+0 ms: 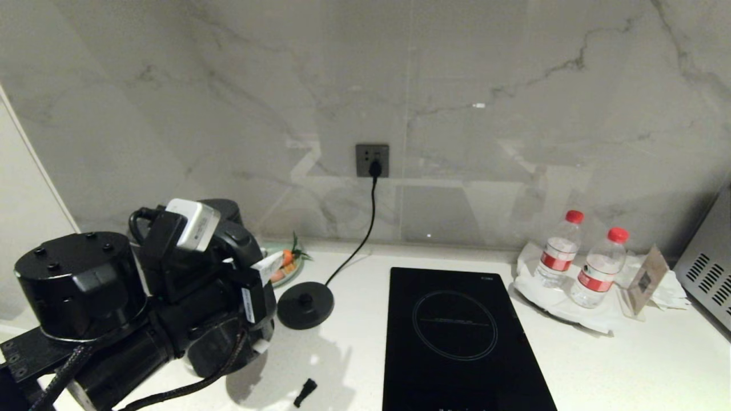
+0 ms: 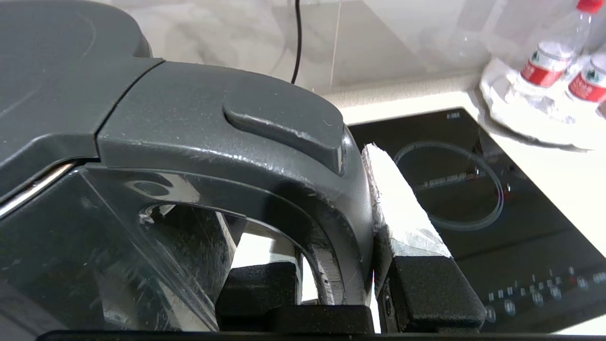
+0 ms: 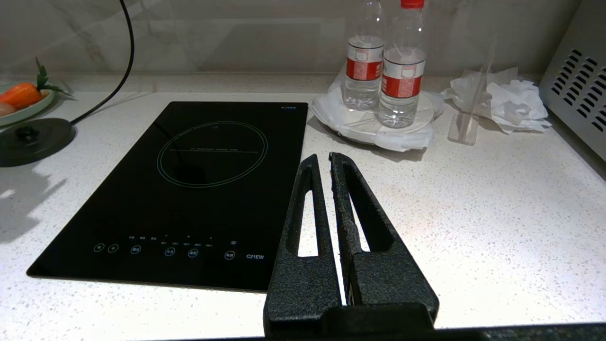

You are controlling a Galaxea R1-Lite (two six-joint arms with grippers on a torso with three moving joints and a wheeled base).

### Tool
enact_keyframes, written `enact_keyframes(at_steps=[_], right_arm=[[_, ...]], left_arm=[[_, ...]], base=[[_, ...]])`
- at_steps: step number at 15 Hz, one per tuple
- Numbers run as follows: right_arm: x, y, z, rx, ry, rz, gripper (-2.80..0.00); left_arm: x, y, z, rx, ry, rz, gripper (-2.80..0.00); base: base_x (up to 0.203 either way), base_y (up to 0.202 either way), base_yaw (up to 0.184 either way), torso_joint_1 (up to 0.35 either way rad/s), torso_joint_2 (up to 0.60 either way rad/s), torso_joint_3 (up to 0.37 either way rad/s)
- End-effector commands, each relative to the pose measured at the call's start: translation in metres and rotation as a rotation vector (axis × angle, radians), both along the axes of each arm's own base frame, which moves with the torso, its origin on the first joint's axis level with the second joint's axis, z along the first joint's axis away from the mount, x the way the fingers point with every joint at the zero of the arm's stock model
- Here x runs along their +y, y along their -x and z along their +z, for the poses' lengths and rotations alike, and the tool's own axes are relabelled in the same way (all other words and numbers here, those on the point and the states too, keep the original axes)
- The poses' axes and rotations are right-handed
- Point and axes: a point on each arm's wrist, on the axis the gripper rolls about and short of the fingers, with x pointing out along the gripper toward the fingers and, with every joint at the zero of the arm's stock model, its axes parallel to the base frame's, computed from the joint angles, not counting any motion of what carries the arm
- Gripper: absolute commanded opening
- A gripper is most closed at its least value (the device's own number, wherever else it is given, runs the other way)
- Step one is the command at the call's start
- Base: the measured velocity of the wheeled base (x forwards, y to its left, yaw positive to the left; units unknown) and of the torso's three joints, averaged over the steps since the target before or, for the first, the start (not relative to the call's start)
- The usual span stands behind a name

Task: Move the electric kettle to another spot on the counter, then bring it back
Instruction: Place it on the power base

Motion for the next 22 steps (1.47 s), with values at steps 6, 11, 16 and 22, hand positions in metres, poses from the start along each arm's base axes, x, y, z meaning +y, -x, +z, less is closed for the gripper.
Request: enact_keyframes(at_steps=[6, 11, 16, 22], right_arm=[[0.0, 0.0, 0.0, 0.0, 0.001, 0.001, -2.8], [0.0, 0.0, 0.0, 0.0, 0.001, 0.001, -2.8], [0.0, 0.0, 0.0, 0.0, 0.001, 0.001, -2.8], [0.0, 0.0, 0.0, 0.0, 0.001, 0.001, -2.8]], left_arm=[[-0.04, -0.066, -0.006, 0.003, -0.003, 0.015, -2.8], [-0.067, -0.11, -0.028, 0.021, -0.019, 0.051, -2.8], [-0.089, -0.15, -0.053, -0.029, 0.004, 0.117, -2.8], [-0.103, -0.178, -0.074, -0.047, 0.015, 0.14, -2.8]], base=[[0.0, 0.0, 0.0, 0.0, 0.0, 0.0], [0.0, 0.0, 0.0, 0.0, 0.0, 0.0], [0.0, 0.0, 0.0, 0.0, 0.0, 0.0], [0.0, 0.0, 0.0, 0.0, 0.0, 0.0]])
